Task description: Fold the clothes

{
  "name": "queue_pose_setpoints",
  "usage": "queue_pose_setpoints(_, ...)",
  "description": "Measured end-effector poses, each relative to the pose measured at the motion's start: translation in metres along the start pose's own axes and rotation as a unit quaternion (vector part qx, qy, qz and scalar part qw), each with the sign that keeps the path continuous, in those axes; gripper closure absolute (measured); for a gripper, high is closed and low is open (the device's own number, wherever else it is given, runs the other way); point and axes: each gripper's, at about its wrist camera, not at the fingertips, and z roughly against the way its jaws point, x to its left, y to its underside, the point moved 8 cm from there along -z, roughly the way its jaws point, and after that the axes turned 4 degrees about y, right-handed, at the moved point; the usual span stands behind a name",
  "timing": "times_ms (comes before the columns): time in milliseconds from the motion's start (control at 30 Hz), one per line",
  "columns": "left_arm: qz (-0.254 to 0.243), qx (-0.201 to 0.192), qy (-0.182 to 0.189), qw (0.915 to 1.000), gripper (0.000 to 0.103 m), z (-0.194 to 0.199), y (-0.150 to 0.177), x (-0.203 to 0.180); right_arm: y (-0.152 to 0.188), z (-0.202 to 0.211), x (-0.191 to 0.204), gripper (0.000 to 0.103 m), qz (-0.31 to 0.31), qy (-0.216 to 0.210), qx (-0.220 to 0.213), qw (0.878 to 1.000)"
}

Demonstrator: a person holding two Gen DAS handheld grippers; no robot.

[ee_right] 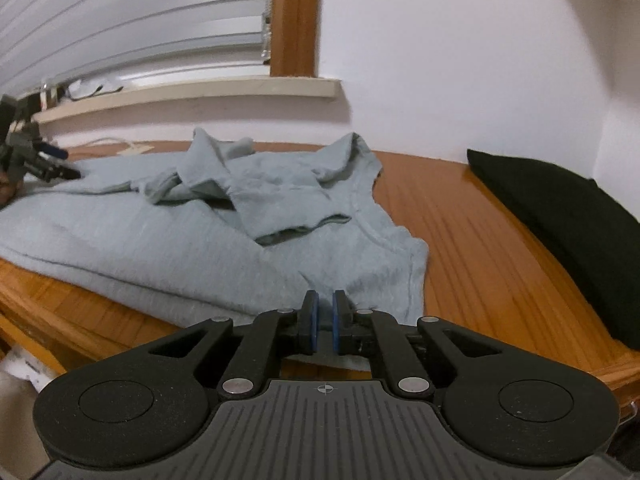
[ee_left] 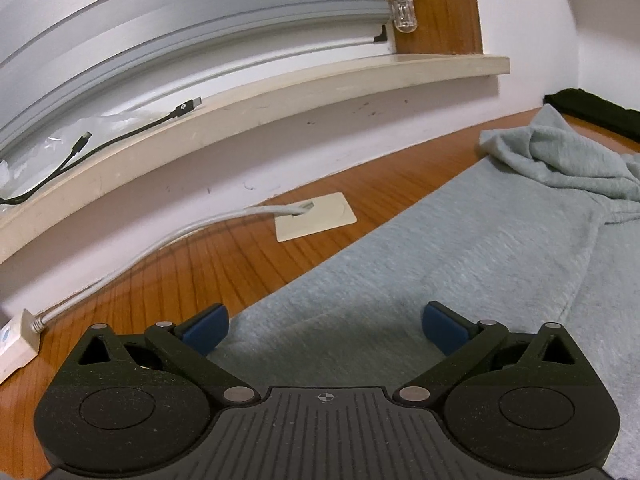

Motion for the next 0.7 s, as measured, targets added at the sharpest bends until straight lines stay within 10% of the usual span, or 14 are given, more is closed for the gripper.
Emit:
queue_pose_setpoints(133,-0.01,-0.001,-0.005,0.9999,0.0,-0.001,-0.002,-0.002,-0.034,-0.003,0.008,0.058,0.013,0.005,-0.045,0.999)
queue_pose_setpoints(500,-0.033,-0.021,0.028,0.9988,0.0,0.002,-0.036,-0.054,-0.063,-0.072,0.016,0.057,0.0,-0.003,-0.022,1.0)
queue_pose_setpoints(700,-0.084,-0.065,0.082,0.991,0.03,-0.001,-0.084,-0.131,-0.057,-0.09,-0.025,0.055,-0.06,0.021,-0.012,0.998)
